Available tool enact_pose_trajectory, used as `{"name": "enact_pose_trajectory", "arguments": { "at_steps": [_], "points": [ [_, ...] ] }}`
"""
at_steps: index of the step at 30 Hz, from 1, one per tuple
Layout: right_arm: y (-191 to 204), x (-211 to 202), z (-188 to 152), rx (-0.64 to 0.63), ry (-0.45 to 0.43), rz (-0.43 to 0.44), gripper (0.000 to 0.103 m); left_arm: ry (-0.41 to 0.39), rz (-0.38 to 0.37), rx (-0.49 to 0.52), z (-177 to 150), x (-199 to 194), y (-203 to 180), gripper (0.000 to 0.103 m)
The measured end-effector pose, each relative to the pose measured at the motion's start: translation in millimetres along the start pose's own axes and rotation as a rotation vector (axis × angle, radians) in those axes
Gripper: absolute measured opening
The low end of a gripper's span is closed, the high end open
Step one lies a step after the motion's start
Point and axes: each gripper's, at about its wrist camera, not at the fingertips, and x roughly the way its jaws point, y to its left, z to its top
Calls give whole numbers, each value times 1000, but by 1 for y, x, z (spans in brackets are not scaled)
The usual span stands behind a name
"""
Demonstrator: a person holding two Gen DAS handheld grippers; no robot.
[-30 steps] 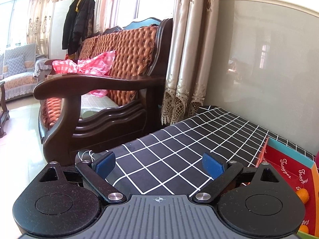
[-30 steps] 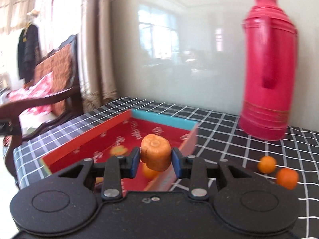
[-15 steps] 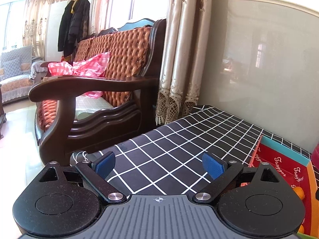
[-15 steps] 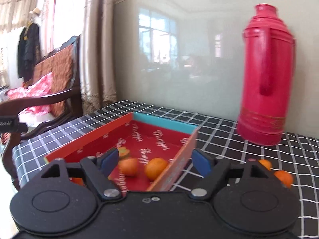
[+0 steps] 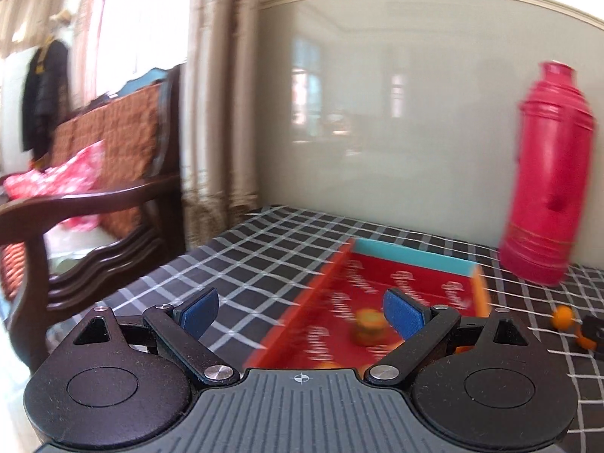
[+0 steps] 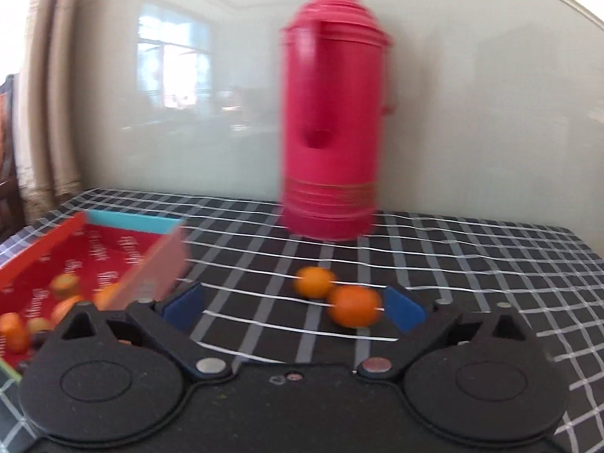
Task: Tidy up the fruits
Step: 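Reach the left gripper to a large tangerine and close on it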
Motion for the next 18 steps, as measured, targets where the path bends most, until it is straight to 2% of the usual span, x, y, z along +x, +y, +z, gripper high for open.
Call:
{"name": "enact_pose_trajectory", "arguments": {
  "at_steps": [9,13,18],
  "points": [
    [-67,-6,-14,76,21,-195,97,47,-267,136,-8,-3,-114,94],
    [-90,-10,-19,113,27,-236,97,76,-347,182,-16,-1,-158,94],
    [-116,-19,-22,150,10,-261,97,98,-400,246,-29,3,-208,93]
  ]
}}
